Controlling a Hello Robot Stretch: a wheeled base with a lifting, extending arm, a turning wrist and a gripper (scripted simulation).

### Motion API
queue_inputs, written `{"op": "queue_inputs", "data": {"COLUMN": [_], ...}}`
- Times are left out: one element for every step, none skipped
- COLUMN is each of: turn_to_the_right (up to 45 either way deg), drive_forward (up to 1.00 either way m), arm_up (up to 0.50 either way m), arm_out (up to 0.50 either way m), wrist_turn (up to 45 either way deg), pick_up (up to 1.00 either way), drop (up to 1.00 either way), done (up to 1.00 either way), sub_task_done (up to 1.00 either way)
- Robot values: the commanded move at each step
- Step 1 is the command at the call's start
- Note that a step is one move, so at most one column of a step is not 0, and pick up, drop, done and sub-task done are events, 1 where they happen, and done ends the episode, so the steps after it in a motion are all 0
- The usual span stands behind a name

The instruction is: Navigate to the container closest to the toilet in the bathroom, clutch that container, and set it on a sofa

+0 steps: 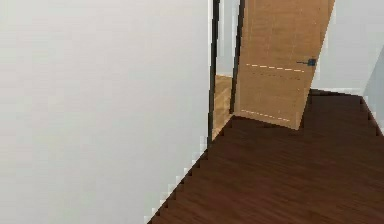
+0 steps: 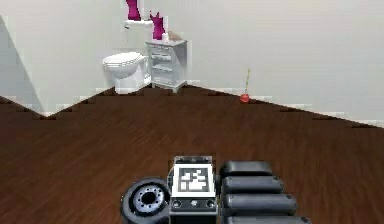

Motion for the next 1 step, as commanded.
{"op": "queue_inputs", "data": {"turn_to_the_right": [15.0], "drive_forward": [0.00], "arm_up": [0.00], "arm_out": [0.00], "wrist_turn": [0.0], "pick_up": [0.00], "drop": [0.00], "done": [0.00], "sub_task_done": [0.00]}}
